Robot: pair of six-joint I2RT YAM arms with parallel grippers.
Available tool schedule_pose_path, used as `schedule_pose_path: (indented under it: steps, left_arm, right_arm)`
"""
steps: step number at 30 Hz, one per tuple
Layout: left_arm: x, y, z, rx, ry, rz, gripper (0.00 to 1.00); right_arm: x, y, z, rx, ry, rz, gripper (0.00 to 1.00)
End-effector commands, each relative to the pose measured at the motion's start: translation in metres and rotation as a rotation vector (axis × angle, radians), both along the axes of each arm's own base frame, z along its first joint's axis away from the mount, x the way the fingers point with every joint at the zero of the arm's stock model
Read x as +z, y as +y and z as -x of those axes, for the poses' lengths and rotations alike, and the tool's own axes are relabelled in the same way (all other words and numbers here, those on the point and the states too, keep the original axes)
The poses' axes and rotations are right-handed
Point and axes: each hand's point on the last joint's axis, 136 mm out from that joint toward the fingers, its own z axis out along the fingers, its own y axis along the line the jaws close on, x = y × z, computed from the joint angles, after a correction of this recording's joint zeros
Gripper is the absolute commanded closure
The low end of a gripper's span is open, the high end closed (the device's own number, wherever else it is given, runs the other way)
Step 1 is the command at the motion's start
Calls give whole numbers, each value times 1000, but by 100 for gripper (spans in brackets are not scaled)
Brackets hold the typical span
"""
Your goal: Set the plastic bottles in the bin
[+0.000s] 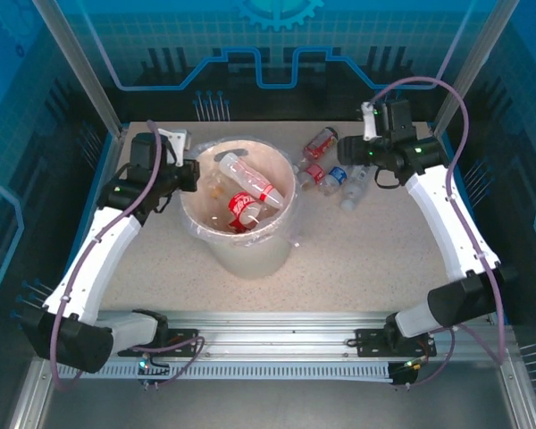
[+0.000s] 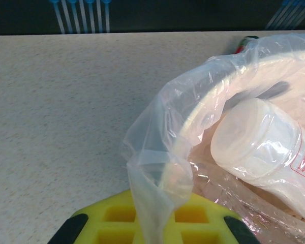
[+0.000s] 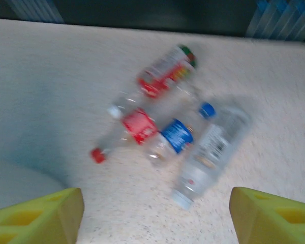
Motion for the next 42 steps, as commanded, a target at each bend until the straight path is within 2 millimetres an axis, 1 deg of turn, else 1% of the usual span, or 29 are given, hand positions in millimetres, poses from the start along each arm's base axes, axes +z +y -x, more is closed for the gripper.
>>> schedule_pose_path:
  steps: [1,3,5,9,13,18,22,24,28,31,33,36,38,42]
  left_arm:
    - [18,19,8,62,-24,29,100]
    - [19,25,8,75,-21,29,100]
    - [19,27,8,78,-16,25,100]
    - [18,32,9,83,-5,0,100]
    - [12,29,9,67,30,4,100]
    - [-6,21,8,38,76,39,100]
    - [-13,16,6,23,91,59,100]
    - [-15,13,5,12,94,73,100]
    - [-16,7,3,-5,103,103,100]
    - [-18,1,3,-20,111,110,100]
    - [-16,-10,4,-53,114,140,100]
    - [-8,-32,7,-121,105,190,100]
    - [-4,-42,9,-157,111,224,100]
    - [-9,-46,7,-165,133,238,100]
  right_arm:
    - [-40,-29,-22,-112,49,-109,18]
    - [-66,-43,-34,-168,85,-169,14]
    - [-91,-53,-44,-211,116,-196,11]
    - [-138,-58,-61,-264,185,-243,10]
    - [-170,-57,-72,-287,227,-274,12]
    - [-200,-59,-79,-332,257,-293,17]
    - [-219,-59,-81,-346,290,-294,17]
    - [-228,-57,-82,-344,309,-301,15]
    - [-247,-58,-77,-353,360,-287,15]
    - [-256,-60,-74,-357,377,-290,17]
    - [-261,-62,-73,-359,390,-297,18]
    - [-263,-63,-69,-348,404,-310,23]
    - [-259,-67,-66,-347,391,-297,26]
    - [-244,-79,-55,-345,369,-274,30]
